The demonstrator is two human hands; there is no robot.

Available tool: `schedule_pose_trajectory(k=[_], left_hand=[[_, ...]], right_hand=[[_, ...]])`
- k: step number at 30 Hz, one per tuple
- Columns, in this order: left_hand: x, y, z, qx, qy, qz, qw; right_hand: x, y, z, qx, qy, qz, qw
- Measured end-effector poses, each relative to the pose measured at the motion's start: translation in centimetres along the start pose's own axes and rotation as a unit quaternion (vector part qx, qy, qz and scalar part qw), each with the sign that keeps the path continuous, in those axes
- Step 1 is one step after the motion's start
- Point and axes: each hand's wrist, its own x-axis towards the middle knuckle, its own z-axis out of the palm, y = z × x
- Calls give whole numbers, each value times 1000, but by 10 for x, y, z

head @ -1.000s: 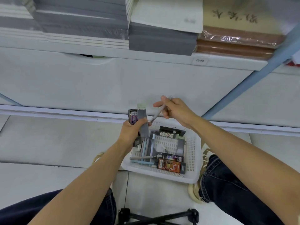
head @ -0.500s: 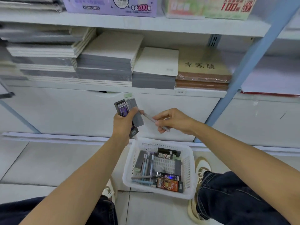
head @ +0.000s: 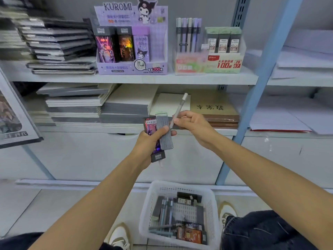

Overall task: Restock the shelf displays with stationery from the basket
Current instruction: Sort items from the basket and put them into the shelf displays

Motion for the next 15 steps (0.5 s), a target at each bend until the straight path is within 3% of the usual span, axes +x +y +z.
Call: schedule_pose_trajectory(k=[4,11,15], left_hand=[[-5,18,8,61,9,53,997],[-12,47,20,97,-16,69,993],[-10,72,28,82,-38,78,993]], right_hand=[[-2,-17,0,16,-1,-15,1000],[9,-68,-7,66,103,-64,990],[18,-103,-23,54,88,-97,990]])
